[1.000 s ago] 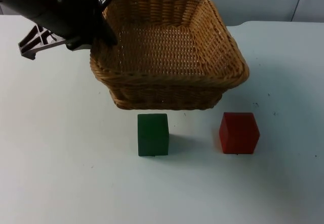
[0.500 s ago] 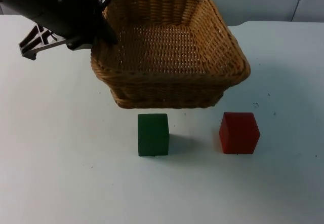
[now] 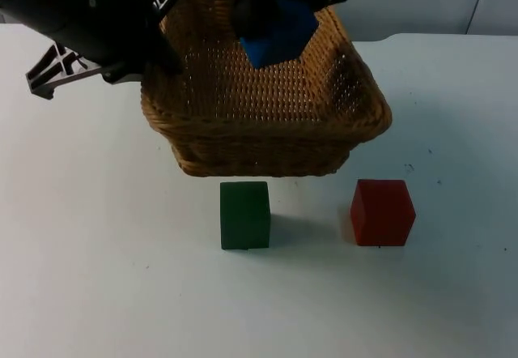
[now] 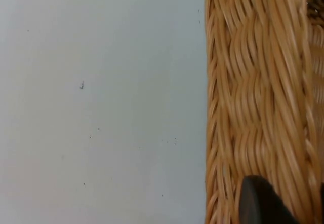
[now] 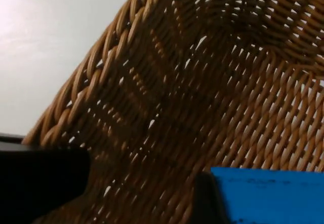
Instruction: Pick up the basket with the left hand and place the blue cube into the basket with the right hand.
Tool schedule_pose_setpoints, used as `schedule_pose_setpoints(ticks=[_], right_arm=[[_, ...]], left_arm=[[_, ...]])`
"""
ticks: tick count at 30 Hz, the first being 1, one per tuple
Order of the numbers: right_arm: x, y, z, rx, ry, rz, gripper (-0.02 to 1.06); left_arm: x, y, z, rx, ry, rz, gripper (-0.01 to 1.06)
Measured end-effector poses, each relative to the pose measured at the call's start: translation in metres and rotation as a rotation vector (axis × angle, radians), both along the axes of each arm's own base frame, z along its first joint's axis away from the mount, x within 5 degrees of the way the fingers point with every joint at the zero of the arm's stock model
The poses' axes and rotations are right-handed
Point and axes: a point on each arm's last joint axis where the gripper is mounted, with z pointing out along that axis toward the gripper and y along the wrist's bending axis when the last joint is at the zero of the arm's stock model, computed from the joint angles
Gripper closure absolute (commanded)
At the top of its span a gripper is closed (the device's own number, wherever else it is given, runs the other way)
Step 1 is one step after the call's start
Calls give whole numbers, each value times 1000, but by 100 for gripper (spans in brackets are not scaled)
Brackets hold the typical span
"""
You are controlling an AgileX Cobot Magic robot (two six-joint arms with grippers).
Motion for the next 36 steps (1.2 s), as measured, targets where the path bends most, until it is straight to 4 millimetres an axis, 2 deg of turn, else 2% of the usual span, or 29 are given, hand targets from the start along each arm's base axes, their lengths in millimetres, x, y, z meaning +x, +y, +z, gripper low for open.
schedule_pose_setpoints(ticks=[3,9,14,16,18,19,23,24,25,27,29,33,35,36], right_arm=[[2,-1,-4,-6,1,-2,105],[5,2,-25,-34,40,0,105],[5,2,-25,-39,36,2,104],[5,3,-24,-42,32,5,94],[5,3,-24,-41,32,5,79],[5,3,-24,-41,32,5,79],[5,3,-24,-43,31,6,37],[5,3,-24,-46,29,11,37],[5,3,-24,-46,29,12,28],[5,2,-25,-57,23,21,15],[5,2,-24,-68,16,28,13],[3,-2,-10,-82,-23,40,14],[-1,-6,8,-79,-57,43,14],[-5,-10,27,-73,-88,45,14]], left_arm=[[0,1,0,-2,1,3,105],[0,0,1,-9,-1,8,105],[0,0,1,-9,-2,9,105],[0,0,1,-9,-2,9,105],[0,0,1,-9,-2,9,105],[0,0,1,-9,-2,9,105],[0,0,1,-9,-2,9,105],[0,0,1,-9,-2,9,105],[0,0,1,-9,-2,9,105],[0,0,1,-9,-2,9,105],[0,0,1,-9,-2,9,105],[0,0,1,-9,-2,9,105],[0,0,1,-9,-2,9,105],[0,0,1,-9,-2,9,105]])
